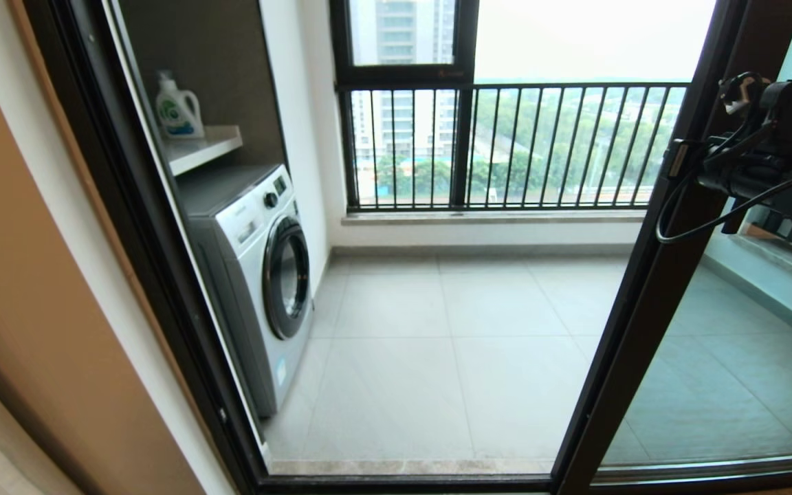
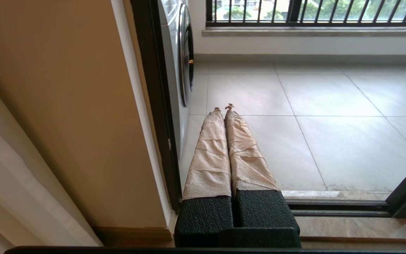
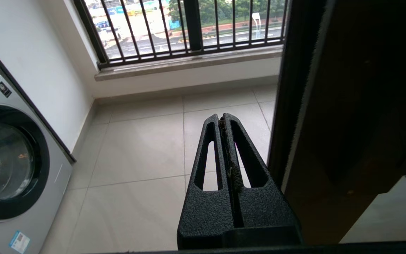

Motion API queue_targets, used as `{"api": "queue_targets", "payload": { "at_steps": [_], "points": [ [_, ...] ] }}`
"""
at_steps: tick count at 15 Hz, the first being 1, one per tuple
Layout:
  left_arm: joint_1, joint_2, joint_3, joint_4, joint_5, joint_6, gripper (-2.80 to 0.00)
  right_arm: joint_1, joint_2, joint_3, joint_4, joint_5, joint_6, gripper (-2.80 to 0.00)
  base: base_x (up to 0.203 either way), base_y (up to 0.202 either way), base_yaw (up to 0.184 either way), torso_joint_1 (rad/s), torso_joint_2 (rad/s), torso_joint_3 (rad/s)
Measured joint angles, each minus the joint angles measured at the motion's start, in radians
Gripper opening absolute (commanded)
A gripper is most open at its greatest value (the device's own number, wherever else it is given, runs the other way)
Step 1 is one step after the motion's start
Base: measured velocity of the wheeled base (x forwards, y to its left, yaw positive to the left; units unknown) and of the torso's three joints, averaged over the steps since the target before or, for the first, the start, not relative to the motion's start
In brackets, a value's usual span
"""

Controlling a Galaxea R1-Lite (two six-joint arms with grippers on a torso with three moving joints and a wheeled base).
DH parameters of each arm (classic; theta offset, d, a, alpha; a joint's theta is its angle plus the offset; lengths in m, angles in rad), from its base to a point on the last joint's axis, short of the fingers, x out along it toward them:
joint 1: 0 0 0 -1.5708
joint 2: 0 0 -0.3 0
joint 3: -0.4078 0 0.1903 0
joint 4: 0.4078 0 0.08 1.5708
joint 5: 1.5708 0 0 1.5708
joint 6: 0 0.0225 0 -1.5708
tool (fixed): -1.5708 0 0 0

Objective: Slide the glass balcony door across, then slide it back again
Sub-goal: Open the slid door

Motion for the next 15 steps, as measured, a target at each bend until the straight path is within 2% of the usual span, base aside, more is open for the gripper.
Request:
{"api": "queue_targets", "payload": {
  "at_steps": [8,15],
  "points": [
    [0.0,0.0,0.0,0.0,0.0,0.0,-2.8,-0.064,0.027,-0.022,0.002,0.063,-0.002,-2.8,0.0,0.0,0.0,0.0,0.0,0.0],
    [0.0,0.0,0.0,0.0,0.0,0.0,-2.8,-0.058,0.078,-0.066,-0.001,0.103,0.002,-2.8,0.0,0.0,0.0,0.0,0.0,0.0]
  ]
}}
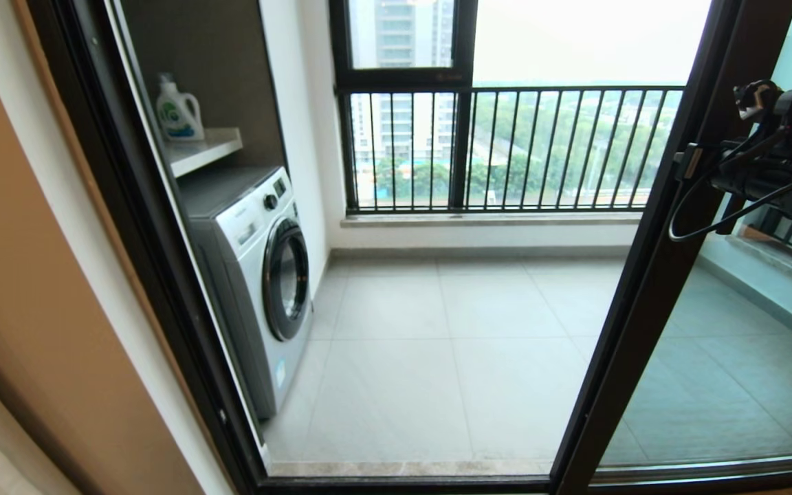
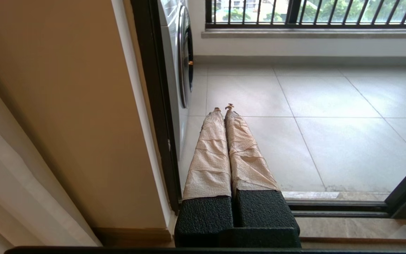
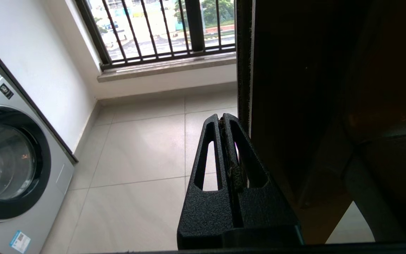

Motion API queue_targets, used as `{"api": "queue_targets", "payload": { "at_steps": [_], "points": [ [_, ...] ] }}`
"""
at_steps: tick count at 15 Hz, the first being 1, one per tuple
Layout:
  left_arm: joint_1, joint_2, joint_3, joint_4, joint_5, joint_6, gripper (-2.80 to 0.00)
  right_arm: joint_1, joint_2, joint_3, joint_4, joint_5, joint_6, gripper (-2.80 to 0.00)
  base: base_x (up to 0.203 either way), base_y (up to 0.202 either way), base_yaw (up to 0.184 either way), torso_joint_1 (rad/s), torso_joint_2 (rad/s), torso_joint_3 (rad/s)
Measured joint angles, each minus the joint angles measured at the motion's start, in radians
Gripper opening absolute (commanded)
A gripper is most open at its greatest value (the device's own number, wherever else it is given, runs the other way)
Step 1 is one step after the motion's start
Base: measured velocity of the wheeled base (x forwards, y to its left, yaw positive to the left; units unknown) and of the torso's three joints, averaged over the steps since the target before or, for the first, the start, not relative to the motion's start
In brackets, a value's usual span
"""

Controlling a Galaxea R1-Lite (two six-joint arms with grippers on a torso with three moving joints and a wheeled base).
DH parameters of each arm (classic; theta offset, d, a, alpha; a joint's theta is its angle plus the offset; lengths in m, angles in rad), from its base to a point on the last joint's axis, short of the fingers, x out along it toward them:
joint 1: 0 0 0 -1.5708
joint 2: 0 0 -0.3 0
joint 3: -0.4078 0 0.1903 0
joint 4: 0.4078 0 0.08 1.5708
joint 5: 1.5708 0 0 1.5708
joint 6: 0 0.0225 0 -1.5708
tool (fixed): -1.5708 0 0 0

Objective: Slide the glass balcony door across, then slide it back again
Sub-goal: Open the slid door

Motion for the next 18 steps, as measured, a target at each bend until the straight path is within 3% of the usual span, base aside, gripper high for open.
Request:
{"api": "queue_targets", "payload": {
  "at_steps": [13,18],
  "points": [
    [0.0,0.0,0.0,0.0,0.0,0.0,-2.8,0.049,-0.105,0.092,-0.003,-0.021,-0.034,-2.8,0.0,0.0,0.0,0.0,0.0,0.0],
    [0.0,0.0,0.0,0.0,0.0,0.0,-2.8,0.049,-0.065,0.047,-0.003,-0.019,-0.031,-2.8,0.0,0.0,0.0,0.0,0.0,0.0]
  ]
}}
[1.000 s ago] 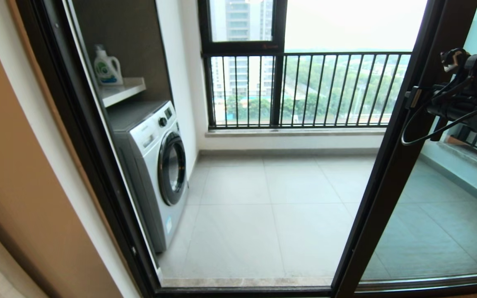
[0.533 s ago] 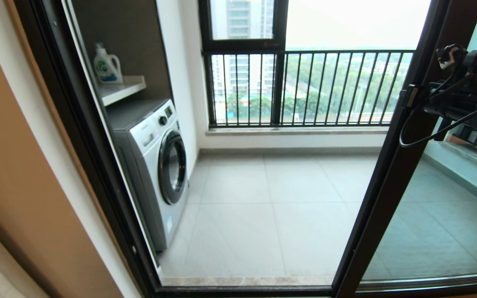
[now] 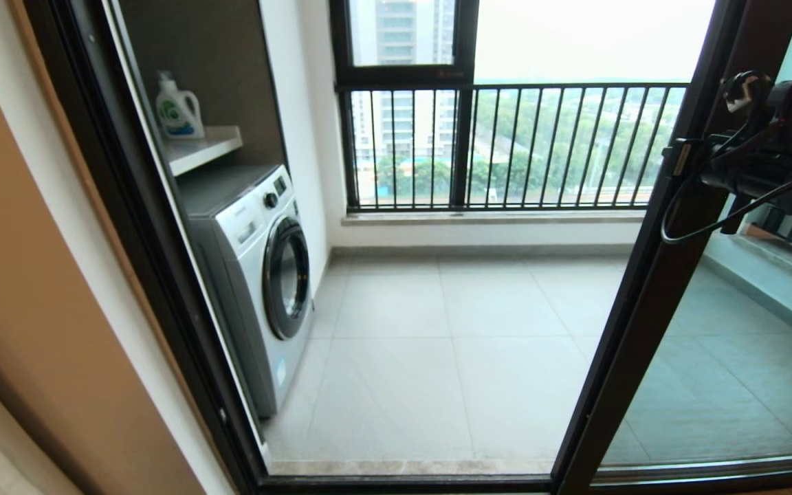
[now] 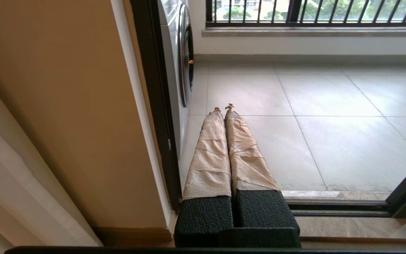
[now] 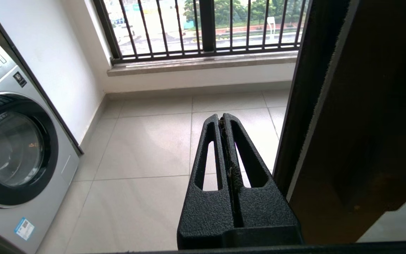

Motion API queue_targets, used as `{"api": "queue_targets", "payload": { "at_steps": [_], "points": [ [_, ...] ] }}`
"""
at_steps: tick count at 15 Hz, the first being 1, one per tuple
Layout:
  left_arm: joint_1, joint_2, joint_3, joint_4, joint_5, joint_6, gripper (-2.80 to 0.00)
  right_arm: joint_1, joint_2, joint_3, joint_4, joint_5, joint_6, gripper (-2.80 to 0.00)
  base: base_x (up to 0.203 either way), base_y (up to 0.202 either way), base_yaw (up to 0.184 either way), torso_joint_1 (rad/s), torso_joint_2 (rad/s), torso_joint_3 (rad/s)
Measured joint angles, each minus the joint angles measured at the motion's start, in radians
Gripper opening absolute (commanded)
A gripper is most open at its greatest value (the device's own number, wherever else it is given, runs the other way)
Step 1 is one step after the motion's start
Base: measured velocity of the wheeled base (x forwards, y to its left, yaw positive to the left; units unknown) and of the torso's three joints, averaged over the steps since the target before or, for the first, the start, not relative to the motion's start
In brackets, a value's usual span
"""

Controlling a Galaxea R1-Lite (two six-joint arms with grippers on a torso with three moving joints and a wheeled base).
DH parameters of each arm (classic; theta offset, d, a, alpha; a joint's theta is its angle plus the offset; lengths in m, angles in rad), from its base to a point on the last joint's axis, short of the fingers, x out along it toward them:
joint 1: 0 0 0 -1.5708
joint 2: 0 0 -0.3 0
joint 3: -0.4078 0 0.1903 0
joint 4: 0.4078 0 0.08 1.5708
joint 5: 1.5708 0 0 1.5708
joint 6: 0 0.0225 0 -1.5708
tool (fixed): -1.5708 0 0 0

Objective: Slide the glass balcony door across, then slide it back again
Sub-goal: Open the slid door

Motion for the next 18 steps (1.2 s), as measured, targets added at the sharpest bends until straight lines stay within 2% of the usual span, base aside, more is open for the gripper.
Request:
{"api": "queue_targets", "payload": {
  "at_steps": [8,15,18],
  "points": [
    [0.0,0.0,0.0,0.0,0.0,0.0,-2.8,-0.022,0.103,-0.1,0.0,0.003,0.002,-2.8,0.0,0.0,0.0,0.0,0.0,0.0],
    [0.0,0.0,0.0,0.0,0.0,0.0,-2.8,-0.096,0.106,-0.083,0.0,0.016,0.003,-2.8,0.0,0.0,0.0,0.0,0.0,0.0],
    [0.0,0.0,0.0,0.0,0.0,0.0,-2.8,-0.134,0.104,-0.084,0.002,0.047,0.004,-2.8,0.0,0.0,0.0,0.0,0.0,0.0]
  ]
}}
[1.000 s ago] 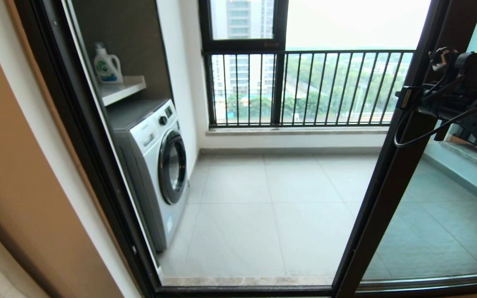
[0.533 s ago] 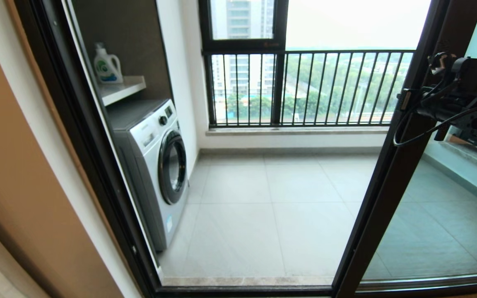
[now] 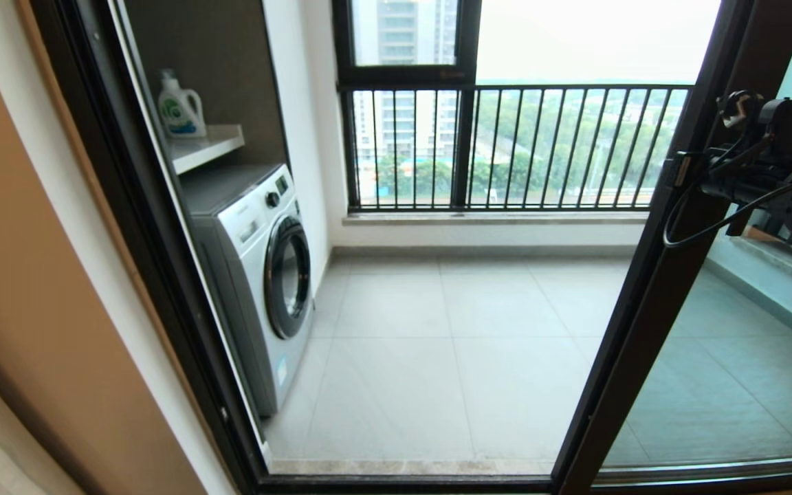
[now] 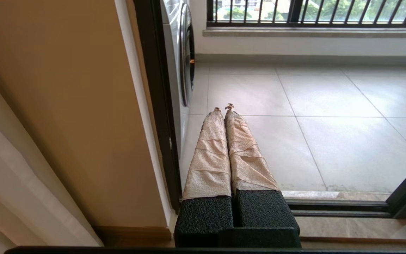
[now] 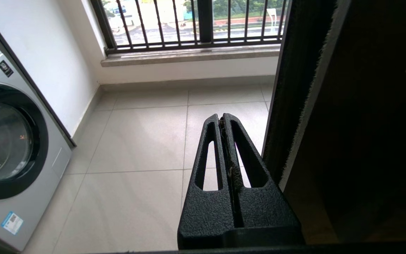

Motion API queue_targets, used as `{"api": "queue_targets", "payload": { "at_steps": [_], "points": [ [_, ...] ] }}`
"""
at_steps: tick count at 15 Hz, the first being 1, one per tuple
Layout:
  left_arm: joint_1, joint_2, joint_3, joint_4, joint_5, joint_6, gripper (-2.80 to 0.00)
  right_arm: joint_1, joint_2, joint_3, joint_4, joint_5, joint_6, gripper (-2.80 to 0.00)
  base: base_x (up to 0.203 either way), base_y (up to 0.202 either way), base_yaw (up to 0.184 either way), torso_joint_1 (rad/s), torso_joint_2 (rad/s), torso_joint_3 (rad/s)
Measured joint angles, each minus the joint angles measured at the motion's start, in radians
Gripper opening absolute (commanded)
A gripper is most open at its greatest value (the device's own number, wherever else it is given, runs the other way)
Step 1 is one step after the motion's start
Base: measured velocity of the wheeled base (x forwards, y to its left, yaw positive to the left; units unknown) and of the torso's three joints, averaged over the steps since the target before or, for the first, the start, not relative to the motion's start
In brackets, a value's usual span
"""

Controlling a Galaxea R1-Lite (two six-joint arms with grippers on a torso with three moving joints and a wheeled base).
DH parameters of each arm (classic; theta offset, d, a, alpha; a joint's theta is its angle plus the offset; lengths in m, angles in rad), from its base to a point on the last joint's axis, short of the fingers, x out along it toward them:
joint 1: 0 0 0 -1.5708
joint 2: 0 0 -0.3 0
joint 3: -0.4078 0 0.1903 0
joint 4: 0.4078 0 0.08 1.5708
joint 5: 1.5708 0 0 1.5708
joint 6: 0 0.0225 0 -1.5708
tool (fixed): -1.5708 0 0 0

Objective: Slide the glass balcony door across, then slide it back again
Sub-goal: Open the slid door

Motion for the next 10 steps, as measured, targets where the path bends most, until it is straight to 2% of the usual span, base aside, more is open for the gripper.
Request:
{"api": "queue_targets", "payload": {
  "at_steps": [5,10],
  "points": [
    [0.0,0.0,0.0,0.0,0.001,0.0,-2.8,-0.044,0.0,-0.01,-0.008,0.012,0.0,-2.8,0.0,0.0,0.0,0.0,0.0,0.0],
    [0.0,0.0,0.0,0.0,0.0,0.0,-2.8,-0.052,-0.001,-0.003,-0.008,0.018,0.0,-2.8,0.0,0.0,0.0,0.0,0.0,0.0]
  ]
}}
